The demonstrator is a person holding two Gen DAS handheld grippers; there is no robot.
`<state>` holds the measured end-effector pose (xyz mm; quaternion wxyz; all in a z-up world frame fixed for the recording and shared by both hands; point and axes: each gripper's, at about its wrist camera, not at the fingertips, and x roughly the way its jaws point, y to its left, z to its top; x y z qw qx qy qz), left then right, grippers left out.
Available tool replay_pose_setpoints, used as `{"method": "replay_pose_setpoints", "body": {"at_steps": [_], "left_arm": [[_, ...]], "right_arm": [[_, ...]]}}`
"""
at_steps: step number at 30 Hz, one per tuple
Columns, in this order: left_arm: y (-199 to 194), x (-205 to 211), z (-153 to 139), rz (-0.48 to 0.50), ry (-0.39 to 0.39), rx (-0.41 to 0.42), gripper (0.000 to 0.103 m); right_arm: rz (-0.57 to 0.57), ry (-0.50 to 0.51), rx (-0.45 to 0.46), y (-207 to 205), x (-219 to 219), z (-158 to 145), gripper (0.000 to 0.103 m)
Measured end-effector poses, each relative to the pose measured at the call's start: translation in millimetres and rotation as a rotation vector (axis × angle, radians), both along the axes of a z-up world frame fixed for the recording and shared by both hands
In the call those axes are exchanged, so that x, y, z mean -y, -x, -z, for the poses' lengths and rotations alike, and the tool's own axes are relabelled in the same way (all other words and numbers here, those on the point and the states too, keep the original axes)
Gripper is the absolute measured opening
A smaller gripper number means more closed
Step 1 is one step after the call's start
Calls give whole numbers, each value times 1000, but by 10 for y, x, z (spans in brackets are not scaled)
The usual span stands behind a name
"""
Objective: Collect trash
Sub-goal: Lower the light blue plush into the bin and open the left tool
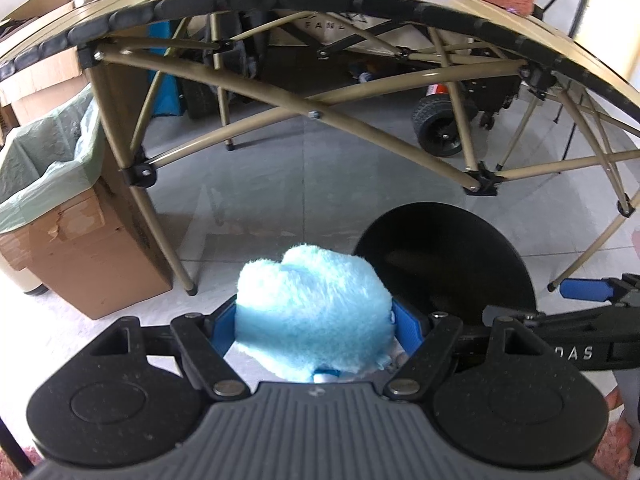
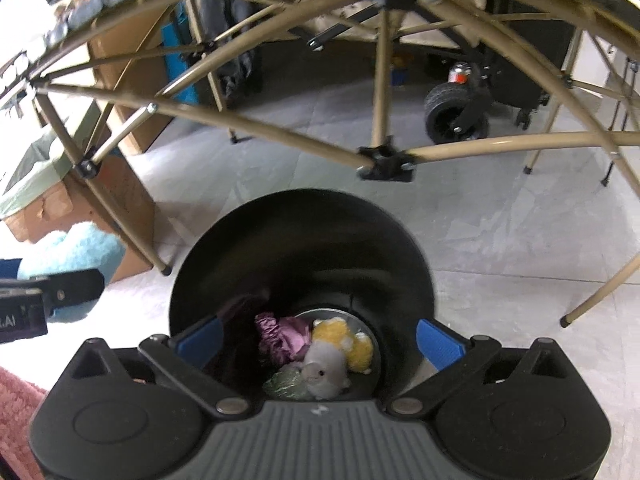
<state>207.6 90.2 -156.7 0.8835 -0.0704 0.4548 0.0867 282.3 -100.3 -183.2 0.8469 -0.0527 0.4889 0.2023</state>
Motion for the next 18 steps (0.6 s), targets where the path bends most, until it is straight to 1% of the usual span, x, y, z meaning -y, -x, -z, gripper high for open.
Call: {"method": "replay_pose_setpoints", "body": {"at_steps": [7,18], "left_arm": [[-20,225,-53,56,4,16,77],[-203,615,21,117,-13,-5,77]], "right_arm": [[57,-10,40,14,232,-142,103],[167,-26,94,-2,673,-312,103]]}}
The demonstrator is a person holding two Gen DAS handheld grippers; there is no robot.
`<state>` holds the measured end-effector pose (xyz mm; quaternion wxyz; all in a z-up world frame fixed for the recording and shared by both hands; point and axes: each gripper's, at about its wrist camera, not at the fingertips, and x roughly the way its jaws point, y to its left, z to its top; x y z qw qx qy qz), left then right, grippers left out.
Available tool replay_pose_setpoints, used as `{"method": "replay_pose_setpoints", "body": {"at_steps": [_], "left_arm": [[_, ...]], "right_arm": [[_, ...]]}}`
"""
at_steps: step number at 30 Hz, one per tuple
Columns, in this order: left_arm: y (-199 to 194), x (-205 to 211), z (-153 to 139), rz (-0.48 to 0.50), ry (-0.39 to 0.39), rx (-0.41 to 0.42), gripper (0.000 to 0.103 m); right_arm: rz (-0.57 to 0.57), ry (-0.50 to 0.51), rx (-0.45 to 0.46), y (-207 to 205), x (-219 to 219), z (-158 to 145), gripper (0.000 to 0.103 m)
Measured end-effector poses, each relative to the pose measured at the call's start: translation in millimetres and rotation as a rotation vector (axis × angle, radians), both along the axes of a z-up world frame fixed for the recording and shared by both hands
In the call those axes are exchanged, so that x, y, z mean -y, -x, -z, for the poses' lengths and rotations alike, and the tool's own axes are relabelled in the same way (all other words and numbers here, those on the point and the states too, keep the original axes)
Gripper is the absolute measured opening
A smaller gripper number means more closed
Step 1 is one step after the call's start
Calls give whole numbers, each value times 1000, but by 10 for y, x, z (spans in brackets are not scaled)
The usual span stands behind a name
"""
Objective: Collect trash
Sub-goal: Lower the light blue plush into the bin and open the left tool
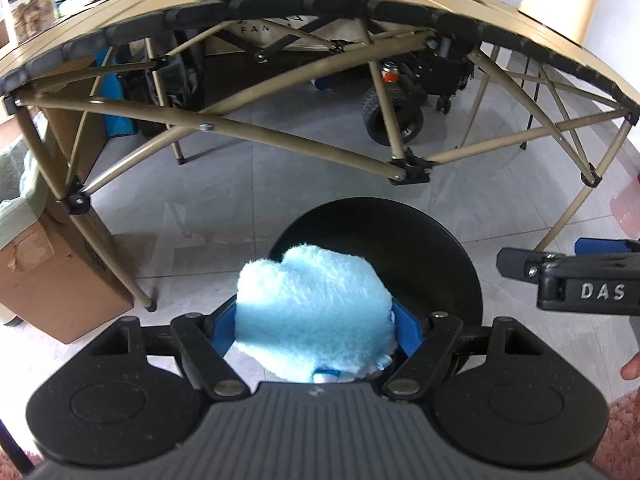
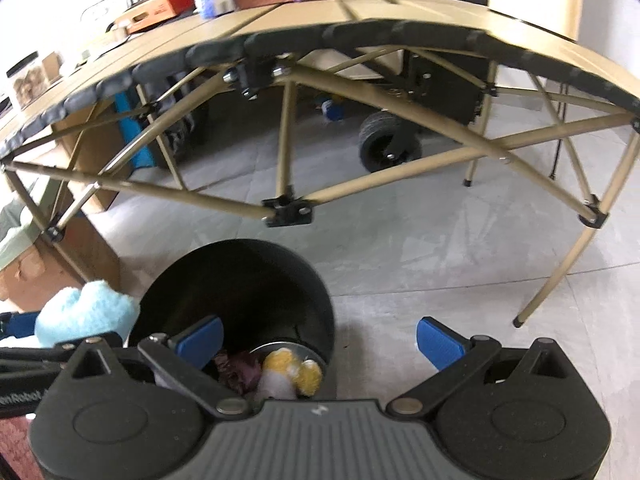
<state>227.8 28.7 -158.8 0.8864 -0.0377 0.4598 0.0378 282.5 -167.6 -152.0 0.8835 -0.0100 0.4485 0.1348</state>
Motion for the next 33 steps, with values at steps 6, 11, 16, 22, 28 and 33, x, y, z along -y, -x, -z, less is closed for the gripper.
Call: {"method": "replay_pose_setpoints", "body": {"at_steps": [6,11,16,22,28,33], "left_arm": [[-106,195,91,18,-17,-17,77],[-205,304,172,24,-22,-30,77],[-285,407,262,31,-25,-54,77],[-347,532,270,45,-18,-61,77],[-428,617,352,35,-12,-91,77],[-520,651,474,16,-1,-146,77]], "right_arm": [[63,-18,18,-23,213,-45,103],[97,-26,23,-26,315,-57,103],[114,-26,22,-20,375,-53,103],[128,-25,21,-28,423,-33,103],[156,-23,14,-46,476,0,103],[180,-30,8,-34,532,12,103]]}}
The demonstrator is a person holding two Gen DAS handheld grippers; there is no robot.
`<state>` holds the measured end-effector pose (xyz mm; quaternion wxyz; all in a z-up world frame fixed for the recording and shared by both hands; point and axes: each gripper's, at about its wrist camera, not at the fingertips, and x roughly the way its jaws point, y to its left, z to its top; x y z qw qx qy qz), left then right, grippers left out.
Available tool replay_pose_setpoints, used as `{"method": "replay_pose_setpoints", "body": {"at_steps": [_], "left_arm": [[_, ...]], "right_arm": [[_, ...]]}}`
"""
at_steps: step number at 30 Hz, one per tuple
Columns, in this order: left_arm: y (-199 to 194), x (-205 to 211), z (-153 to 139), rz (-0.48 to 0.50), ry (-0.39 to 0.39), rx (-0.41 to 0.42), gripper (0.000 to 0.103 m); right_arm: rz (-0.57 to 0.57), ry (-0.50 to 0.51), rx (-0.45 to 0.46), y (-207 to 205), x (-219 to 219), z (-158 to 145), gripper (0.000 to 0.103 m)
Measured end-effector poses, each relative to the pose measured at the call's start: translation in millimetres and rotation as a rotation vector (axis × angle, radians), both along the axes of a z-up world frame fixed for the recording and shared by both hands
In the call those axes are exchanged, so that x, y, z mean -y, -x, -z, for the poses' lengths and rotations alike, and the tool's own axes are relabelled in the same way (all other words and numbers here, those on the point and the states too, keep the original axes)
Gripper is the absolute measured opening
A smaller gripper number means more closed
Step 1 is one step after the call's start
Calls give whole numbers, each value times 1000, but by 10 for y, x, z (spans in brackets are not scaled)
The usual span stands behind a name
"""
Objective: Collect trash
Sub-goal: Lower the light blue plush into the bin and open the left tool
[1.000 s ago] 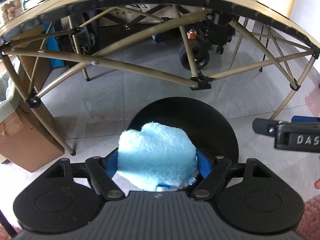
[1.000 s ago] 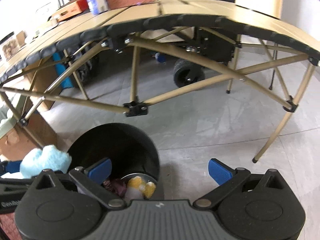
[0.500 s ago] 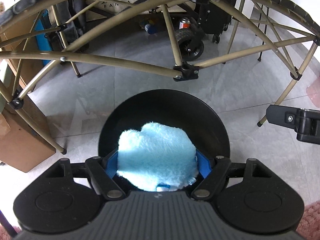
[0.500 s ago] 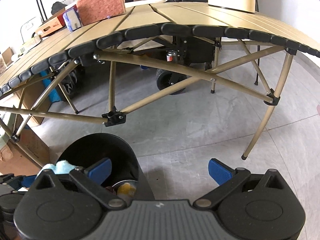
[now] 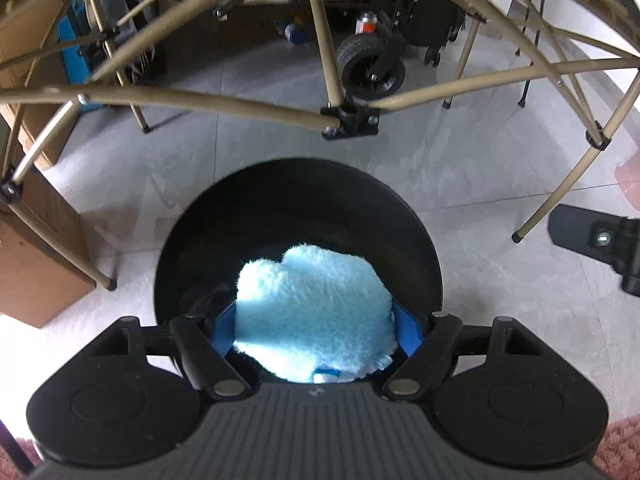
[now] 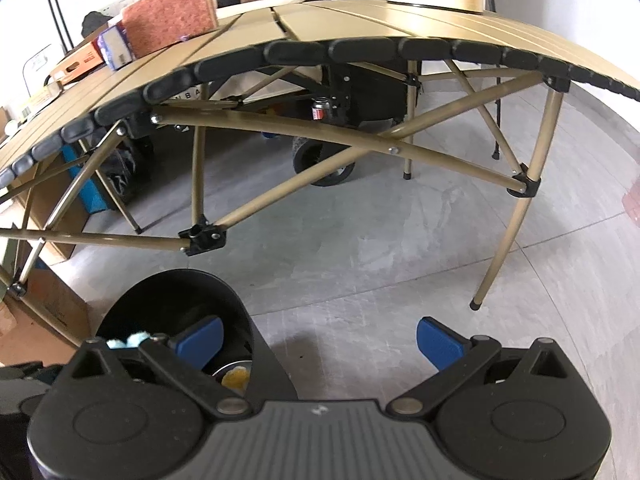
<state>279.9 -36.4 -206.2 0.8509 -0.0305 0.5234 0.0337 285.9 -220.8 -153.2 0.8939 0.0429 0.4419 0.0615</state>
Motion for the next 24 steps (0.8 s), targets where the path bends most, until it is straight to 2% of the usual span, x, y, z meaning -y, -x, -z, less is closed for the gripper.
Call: {"method": "replay_pose_setpoints", "body": {"at_steps": [14,17,19,20,24], "left_arm": [[-156,79,267,-47,-22,-102,79],[-163,107,277,-37,-21,-113,85],[-170,112,282,-33,-20,-114,100],[-169,105,278,-33,-21,-114,103],[-161,100,272,-34,-30,-114,103]], "right_arm": [[64,-3,-9,-33,143,63,103],[59,-4,-10,-34,134,67,103],[59,-6,-10,-33,132,68,103],[59,-5,-10,-33,132,69,103],[65,-17,-11,-34,138,65,103]]}}
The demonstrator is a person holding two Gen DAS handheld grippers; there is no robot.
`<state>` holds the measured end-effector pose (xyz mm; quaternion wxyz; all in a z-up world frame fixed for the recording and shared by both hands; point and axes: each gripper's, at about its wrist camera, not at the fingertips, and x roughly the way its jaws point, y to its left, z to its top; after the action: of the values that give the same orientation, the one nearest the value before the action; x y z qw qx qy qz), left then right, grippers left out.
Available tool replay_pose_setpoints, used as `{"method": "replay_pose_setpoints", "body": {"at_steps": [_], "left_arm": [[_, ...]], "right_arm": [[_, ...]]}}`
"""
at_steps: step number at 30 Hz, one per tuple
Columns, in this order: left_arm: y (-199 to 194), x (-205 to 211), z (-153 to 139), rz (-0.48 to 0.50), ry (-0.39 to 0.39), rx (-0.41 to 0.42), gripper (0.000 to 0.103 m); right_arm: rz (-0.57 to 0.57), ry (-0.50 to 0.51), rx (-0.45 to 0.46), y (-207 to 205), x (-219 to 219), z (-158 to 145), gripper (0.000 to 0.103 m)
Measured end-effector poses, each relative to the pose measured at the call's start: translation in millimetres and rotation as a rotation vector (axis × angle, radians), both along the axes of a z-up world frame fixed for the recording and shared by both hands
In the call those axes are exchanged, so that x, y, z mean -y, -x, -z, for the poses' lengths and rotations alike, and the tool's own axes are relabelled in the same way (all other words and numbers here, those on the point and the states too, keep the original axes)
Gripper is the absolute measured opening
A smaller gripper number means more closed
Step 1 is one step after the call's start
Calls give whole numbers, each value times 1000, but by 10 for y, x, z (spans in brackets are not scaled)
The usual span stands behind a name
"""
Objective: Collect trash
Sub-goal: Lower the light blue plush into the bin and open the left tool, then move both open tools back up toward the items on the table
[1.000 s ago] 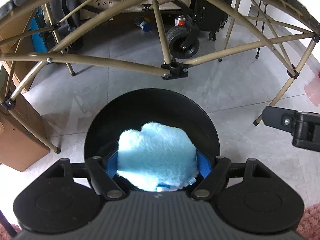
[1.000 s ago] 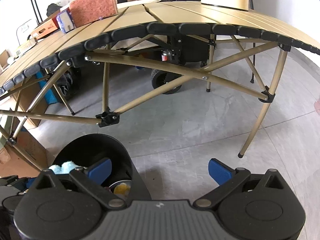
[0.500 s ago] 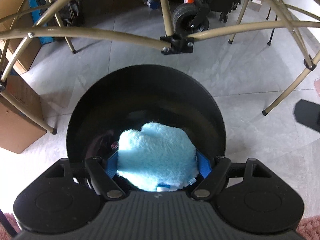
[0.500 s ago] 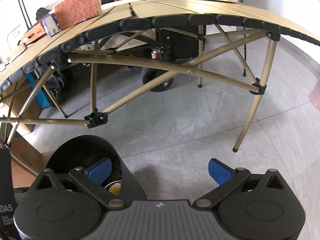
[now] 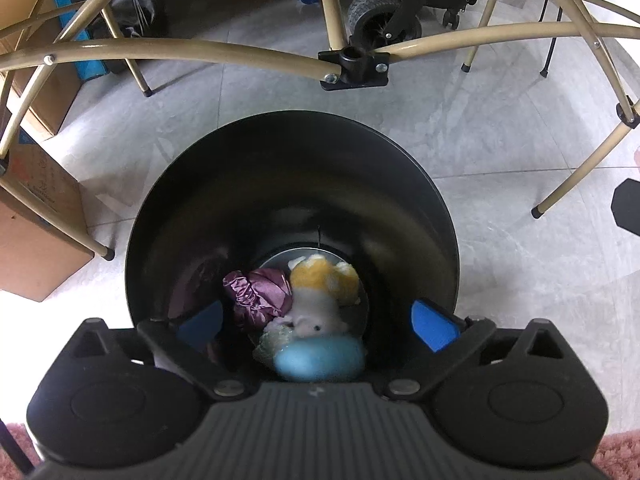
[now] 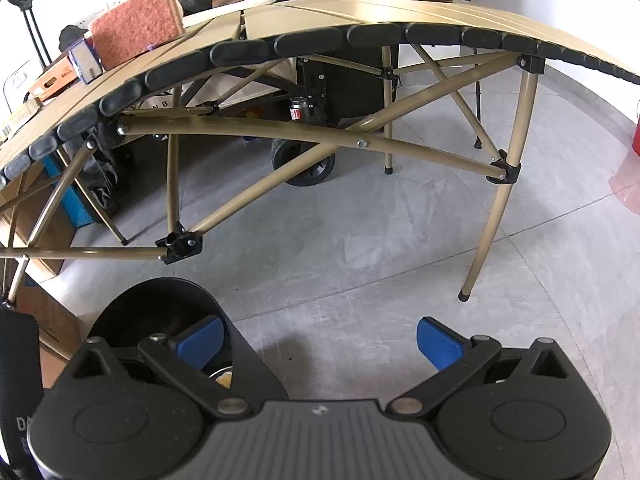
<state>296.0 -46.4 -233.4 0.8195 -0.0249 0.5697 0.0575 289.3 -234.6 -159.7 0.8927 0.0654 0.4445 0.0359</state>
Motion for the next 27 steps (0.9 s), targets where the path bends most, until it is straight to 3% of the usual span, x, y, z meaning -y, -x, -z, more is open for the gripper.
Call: {"method": "replay_pose_setpoints", "body": {"at_steps": [17,27], "left_arm": [[14,1,-52,5,4,7,103],[71,-53,-219,-2,8,78,103]], "right_arm": [[1,-10,-5,-7,-3,7,103],[-4,-20,9,-3,-35,-30,103]]}}
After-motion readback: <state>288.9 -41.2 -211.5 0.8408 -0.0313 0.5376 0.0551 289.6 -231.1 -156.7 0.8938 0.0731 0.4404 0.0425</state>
